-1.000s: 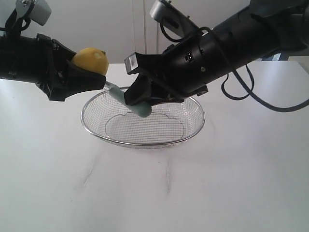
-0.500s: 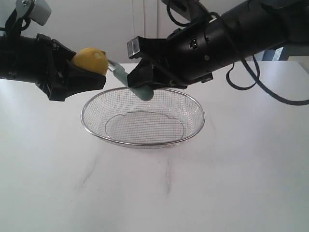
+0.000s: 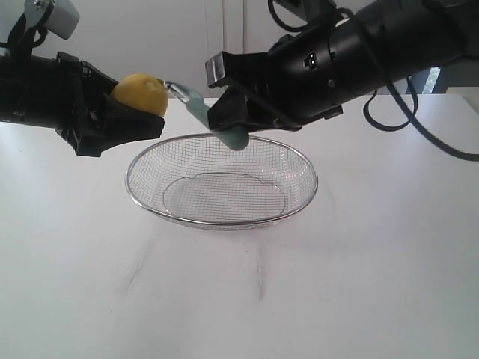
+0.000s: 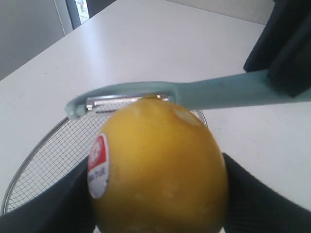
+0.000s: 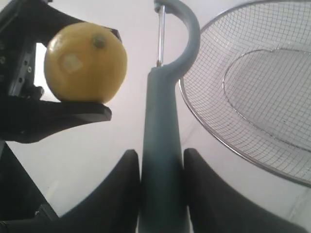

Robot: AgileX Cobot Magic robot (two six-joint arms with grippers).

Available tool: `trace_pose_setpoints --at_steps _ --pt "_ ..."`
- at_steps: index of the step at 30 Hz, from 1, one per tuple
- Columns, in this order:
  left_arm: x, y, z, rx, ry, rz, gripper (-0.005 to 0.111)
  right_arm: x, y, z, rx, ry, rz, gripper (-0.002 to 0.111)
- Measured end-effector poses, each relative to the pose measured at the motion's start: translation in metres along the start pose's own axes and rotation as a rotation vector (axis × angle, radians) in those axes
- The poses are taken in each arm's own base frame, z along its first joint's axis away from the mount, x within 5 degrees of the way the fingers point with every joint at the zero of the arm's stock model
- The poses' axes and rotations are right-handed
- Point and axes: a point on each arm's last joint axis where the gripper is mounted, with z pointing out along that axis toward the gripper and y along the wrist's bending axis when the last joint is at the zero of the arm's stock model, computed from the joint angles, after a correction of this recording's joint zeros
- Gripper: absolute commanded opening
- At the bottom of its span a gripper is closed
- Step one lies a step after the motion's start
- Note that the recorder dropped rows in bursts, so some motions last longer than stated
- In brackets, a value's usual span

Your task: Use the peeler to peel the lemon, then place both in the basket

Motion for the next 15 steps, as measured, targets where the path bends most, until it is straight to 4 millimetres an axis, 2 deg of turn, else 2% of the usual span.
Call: trace_pose_setpoints --at_steps 6,15 --pt "0.000 0.000 0.000 0.000 0.000 0.000 0.000 0.008 -0.010 0.020 -0.007 0.109 0.031 0.000" --pt "0.000 0.000 0.000 0.000 0.000 0.000 0.000 0.010 -0.005 0.024 -0.095 0.136 0.061 0.000"
